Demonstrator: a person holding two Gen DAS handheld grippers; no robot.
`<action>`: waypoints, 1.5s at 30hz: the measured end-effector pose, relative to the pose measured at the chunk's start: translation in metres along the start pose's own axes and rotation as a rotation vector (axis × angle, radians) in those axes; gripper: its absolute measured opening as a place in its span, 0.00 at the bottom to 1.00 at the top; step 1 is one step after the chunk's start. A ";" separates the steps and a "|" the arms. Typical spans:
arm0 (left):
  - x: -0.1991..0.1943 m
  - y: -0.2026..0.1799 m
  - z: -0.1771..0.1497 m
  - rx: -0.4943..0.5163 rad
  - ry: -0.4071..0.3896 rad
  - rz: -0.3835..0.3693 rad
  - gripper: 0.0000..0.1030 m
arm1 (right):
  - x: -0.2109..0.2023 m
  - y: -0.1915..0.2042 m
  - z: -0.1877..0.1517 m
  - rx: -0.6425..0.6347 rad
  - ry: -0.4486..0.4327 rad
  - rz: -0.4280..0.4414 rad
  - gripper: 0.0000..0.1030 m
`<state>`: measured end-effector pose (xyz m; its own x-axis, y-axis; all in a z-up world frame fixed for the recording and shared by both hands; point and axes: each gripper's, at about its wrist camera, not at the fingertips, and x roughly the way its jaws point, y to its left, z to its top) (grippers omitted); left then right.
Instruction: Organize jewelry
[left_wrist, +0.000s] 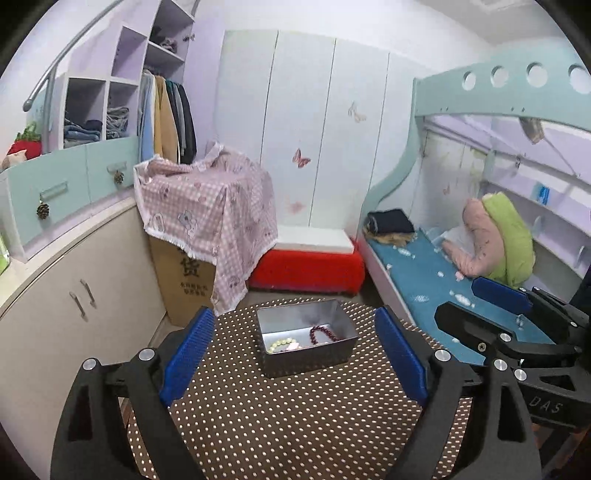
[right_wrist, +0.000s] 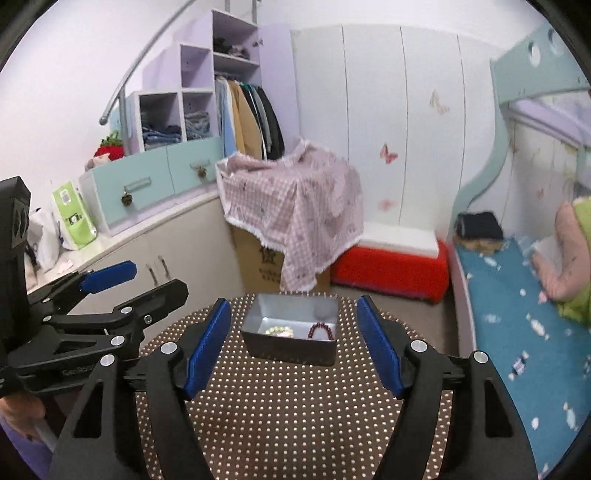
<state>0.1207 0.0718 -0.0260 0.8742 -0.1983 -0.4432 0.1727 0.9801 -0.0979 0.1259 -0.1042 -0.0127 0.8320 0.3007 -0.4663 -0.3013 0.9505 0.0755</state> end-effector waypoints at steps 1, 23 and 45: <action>-0.008 -0.001 0.000 -0.004 -0.012 0.006 0.83 | -0.008 0.004 0.001 -0.005 -0.009 -0.002 0.66; -0.135 -0.038 0.004 0.065 -0.329 0.091 0.83 | -0.148 0.049 0.008 -0.092 -0.272 -0.150 0.80; -0.151 -0.050 0.004 0.091 -0.394 0.127 0.83 | -0.164 0.052 0.010 -0.097 -0.316 -0.163 0.80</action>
<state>-0.0184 0.0532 0.0494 0.9947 -0.0748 -0.0699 0.0766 0.9968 0.0227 -0.0214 -0.1034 0.0763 0.9711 0.1691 -0.1686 -0.1827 0.9808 -0.0685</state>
